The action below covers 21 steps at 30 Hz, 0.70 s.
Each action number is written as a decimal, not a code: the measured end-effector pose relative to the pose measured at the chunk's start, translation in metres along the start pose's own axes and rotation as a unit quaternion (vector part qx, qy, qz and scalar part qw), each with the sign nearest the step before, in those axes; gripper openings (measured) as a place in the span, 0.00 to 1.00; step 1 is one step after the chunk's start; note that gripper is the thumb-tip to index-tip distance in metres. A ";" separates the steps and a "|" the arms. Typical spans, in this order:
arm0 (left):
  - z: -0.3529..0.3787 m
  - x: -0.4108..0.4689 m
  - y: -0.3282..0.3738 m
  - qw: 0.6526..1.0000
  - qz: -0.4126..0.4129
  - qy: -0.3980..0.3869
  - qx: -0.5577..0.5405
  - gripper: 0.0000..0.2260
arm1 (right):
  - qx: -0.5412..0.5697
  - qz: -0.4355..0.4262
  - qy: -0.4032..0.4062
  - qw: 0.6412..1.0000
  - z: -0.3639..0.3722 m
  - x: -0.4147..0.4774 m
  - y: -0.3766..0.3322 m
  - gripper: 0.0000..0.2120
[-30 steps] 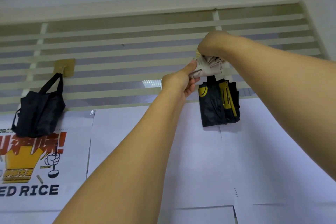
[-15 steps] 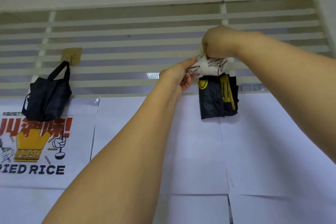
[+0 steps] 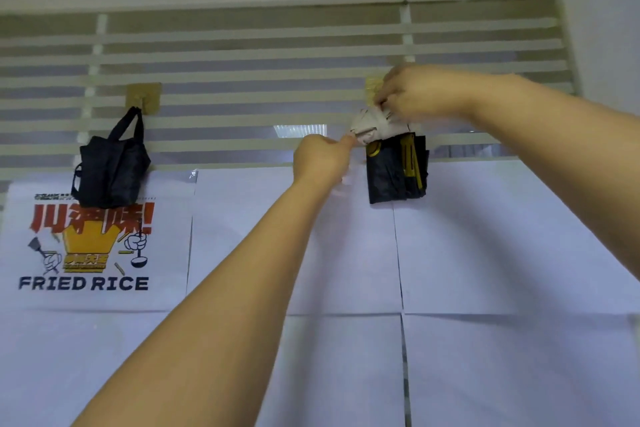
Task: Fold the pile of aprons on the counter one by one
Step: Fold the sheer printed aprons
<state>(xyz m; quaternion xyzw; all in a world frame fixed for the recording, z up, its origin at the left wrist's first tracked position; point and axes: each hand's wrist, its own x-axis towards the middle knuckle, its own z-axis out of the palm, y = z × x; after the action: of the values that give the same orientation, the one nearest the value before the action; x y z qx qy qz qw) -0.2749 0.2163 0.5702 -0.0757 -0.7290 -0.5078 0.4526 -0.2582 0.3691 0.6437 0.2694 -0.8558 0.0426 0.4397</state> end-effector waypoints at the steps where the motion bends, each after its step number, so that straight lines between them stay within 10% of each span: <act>1: -0.007 -0.009 -0.004 0.999 0.008 -0.001 0.035 0.11 | 0.027 -0.012 0.028 0.999 -0.004 -0.011 -0.004 0.17; 6: -0.059 -0.111 -0.055 0.991 0.046 -0.025 0.125 0.18 | 0.123 -0.082 0.140 0.979 0.025 -0.104 -0.040 0.18; 14: -0.129 -0.268 -0.154 0.975 -0.128 -0.104 0.149 0.21 | 0.165 -0.047 -0.072 0.982 0.148 -0.235 -0.088 0.26; 21: -0.161 -0.383 -0.224 0.941 -0.257 -0.152 0.160 0.04 | 0.205 -0.097 -0.147 0.963 0.230 -0.310 -0.137 0.05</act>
<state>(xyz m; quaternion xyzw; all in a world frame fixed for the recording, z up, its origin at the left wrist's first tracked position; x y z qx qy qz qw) -0.0875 0.1141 0.1497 0.1111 -0.8555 -0.4658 0.1969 -0.2125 0.3125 0.2405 0.4390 -0.8537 0.1336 0.2461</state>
